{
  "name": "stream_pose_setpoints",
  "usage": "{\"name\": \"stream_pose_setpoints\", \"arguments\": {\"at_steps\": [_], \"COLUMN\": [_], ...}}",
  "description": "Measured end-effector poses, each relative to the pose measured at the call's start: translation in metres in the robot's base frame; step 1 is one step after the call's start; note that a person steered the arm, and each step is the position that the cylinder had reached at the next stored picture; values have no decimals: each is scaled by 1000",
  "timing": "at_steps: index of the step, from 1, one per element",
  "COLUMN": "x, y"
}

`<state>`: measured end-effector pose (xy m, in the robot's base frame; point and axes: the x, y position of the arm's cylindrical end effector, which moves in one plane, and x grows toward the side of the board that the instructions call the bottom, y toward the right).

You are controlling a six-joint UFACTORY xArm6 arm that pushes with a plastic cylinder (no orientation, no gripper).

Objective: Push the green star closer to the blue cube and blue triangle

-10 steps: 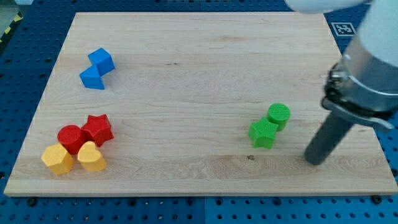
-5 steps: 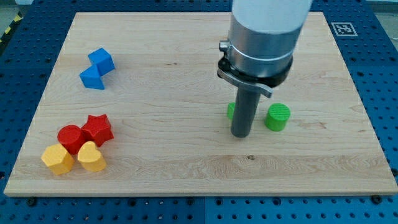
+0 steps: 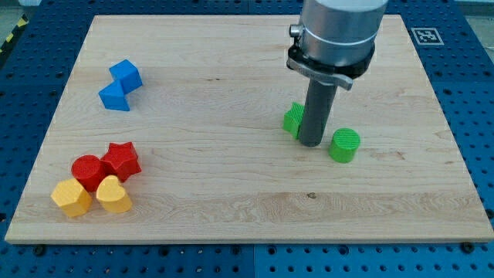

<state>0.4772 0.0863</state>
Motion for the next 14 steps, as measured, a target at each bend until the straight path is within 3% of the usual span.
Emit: {"name": "stream_pose_setpoints", "arguments": {"at_steps": [4,5,6,9,14], "x": [-105,-112,-109,-41,-83], "y": [-16,-26,-39,-62,-146]}}
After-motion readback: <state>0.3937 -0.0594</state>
